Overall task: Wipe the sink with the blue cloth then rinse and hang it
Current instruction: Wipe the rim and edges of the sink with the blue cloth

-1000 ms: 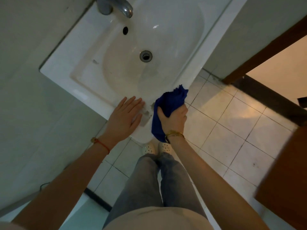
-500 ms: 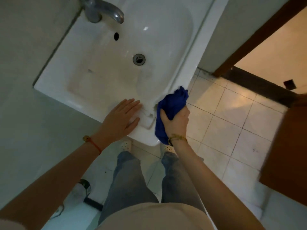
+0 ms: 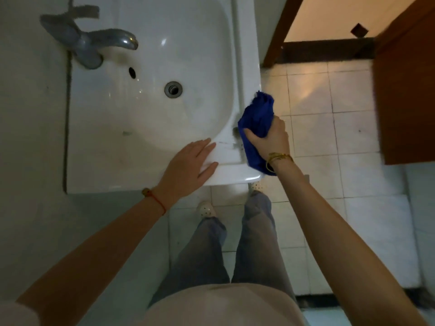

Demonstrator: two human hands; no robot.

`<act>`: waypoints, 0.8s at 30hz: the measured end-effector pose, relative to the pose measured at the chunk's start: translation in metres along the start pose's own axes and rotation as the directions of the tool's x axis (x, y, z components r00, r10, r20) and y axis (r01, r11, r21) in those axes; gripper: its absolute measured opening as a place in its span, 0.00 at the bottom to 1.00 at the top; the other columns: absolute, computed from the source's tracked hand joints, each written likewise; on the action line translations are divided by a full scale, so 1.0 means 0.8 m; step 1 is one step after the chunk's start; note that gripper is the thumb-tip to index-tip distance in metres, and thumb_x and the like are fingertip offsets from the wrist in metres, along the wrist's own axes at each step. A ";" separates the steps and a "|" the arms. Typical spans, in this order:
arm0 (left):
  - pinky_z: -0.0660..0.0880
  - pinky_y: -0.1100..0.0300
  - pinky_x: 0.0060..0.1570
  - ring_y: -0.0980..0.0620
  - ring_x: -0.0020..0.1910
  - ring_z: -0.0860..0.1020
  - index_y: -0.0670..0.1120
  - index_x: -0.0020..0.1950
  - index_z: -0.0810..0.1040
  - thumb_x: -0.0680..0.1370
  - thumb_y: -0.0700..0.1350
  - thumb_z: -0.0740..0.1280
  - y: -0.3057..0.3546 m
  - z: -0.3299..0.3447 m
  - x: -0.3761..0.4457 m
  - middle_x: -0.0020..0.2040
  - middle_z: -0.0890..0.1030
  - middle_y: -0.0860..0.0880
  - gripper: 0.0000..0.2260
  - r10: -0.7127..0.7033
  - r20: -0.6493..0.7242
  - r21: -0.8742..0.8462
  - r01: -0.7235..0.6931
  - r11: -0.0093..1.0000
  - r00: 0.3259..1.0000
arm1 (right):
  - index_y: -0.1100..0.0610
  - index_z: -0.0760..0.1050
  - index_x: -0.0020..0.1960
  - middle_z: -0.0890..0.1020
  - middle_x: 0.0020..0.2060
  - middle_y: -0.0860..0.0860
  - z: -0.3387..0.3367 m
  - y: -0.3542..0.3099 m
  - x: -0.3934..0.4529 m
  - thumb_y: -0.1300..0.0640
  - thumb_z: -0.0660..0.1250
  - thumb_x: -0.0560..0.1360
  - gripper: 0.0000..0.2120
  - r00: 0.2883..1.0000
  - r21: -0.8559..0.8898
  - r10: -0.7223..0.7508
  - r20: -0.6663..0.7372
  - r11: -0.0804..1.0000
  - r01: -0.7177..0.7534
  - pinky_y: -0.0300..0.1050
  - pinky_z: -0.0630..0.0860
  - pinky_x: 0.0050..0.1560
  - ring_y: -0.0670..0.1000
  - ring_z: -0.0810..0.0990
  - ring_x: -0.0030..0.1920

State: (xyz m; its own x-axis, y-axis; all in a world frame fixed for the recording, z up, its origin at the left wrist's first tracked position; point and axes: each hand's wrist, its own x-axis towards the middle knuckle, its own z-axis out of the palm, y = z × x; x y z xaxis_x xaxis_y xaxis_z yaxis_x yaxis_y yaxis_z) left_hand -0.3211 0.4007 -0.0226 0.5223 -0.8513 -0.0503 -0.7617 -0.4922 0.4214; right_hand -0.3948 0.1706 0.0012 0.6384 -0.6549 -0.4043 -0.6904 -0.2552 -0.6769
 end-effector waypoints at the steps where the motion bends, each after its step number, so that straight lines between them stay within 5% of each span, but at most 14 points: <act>1: 0.71 0.48 0.69 0.43 0.68 0.75 0.40 0.73 0.72 0.83 0.55 0.57 -0.003 0.000 0.000 0.71 0.74 0.40 0.25 0.015 0.009 0.003 -0.015 1.000 1.000 | 0.59 0.70 0.62 0.75 0.57 0.57 0.002 0.010 -0.020 0.34 0.68 0.60 0.39 1.000 0.010 0.009 0.000 1.000 -0.009 0.55 0.77 0.56 0.57 0.77 0.54; 6: 0.72 0.48 0.69 0.42 0.68 0.74 0.40 0.73 0.71 0.82 0.55 0.57 -0.005 -0.001 -0.002 0.71 0.74 0.40 0.25 0.004 0.012 -0.051 -0.003 0.999 1.000 | 0.56 0.71 0.58 0.77 0.53 0.56 0.017 0.043 -0.078 0.34 0.67 0.61 0.34 0.997 0.056 0.064 -0.045 0.997 -0.061 0.53 0.79 0.50 0.56 0.79 0.51; 10: 0.72 0.47 0.68 0.43 0.69 0.73 0.40 0.73 0.72 0.82 0.54 0.59 -0.004 -0.002 -0.002 0.71 0.74 0.40 0.24 0.010 0.005 -0.070 -0.010 0.998 1.000 | 0.61 0.69 0.61 0.74 0.57 0.59 0.014 0.021 -0.040 0.41 0.71 0.68 0.31 0.998 -0.046 0.032 -0.051 0.998 -0.034 0.56 0.74 0.57 0.60 0.75 0.56; 18: 0.73 0.47 0.68 0.43 0.69 0.73 0.40 0.73 0.72 0.82 0.53 0.59 -0.008 0.000 -0.004 0.71 0.74 0.41 0.24 0.009 -0.008 -0.085 -0.009 0.996 1.000 | 0.60 0.65 0.69 0.71 0.62 0.57 0.022 0.013 -0.040 0.42 0.69 0.71 0.34 0.991 -0.194 -0.033 -0.127 0.981 0.007 0.48 0.65 0.64 0.58 0.69 0.62; 24: 0.73 0.46 0.68 0.43 0.70 0.73 0.39 0.73 0.71 0.82 0.53 0.58 -0.009 -0.006 -0.007 0.72 0.74 0.41 0.25 0.000 0.023 -0.089 0.002 0.996 1.000 | 0.63 0.66 0.67 0.71 0.61 0.59 0.021 0.028 -0.086 0.46 0.71 0.73 0.31 0.993 -0.081 0.045 -0.111 0.995 -0.054 0.53 0.68 0.63 0.59 0.70 0.60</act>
State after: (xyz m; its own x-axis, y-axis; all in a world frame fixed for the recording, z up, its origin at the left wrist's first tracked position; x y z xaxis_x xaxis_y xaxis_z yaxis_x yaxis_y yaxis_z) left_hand -0.3171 0.4100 -0.0210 0.5138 -0.8549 -0.0709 -0.7231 -0.4762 0.5003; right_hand -0.4484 0.2218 0.0040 0.5651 -0.7408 -0.3631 -0.7490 -0.2762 -0.6023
